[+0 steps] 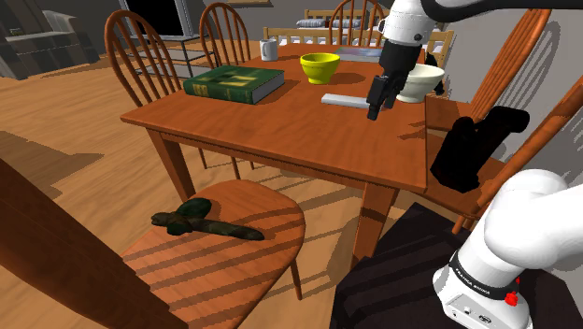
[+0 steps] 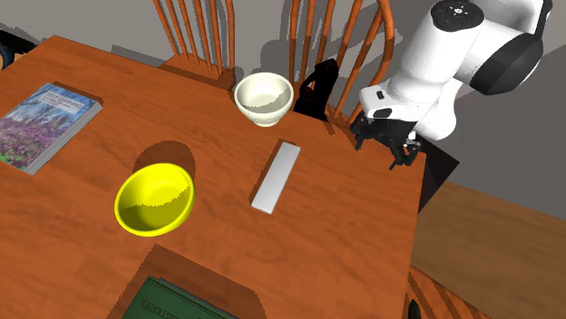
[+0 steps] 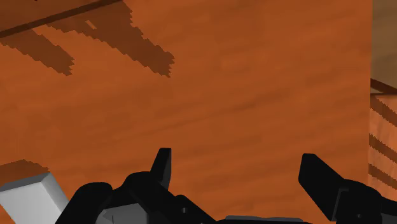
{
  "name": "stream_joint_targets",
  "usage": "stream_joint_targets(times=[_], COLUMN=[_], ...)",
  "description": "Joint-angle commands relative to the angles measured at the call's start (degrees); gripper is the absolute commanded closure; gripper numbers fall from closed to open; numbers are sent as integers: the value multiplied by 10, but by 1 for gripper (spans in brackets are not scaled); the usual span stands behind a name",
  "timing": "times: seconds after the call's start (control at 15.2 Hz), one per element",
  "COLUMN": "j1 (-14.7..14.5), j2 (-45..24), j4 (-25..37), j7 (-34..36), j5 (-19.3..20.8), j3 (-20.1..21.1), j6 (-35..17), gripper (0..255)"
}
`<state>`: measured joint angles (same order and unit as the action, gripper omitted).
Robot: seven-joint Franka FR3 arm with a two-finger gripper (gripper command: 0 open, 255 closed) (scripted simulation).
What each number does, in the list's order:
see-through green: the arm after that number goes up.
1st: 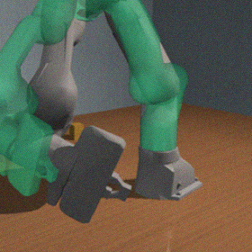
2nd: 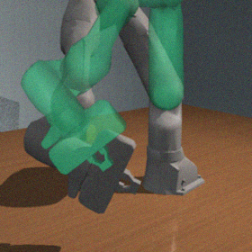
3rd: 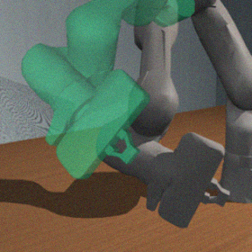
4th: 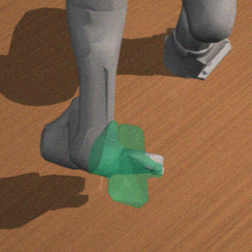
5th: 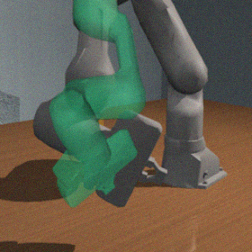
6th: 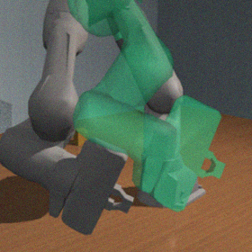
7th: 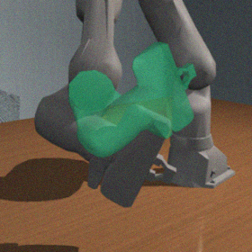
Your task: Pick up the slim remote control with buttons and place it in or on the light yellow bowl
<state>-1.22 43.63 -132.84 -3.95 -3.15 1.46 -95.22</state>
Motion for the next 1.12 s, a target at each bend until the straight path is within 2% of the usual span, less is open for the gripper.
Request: stream_joint_targets(times=[0.0, 0.53, 1.06], j1=[0, 14, 25], j2=[0, -158, -333], j4=[0, 103, 254], j7=[0, -97, -190], j5=[0, 41, 53], j3=[0, -61, -109], j6=[0, -30, -32], gripper=[0, 0, 0])
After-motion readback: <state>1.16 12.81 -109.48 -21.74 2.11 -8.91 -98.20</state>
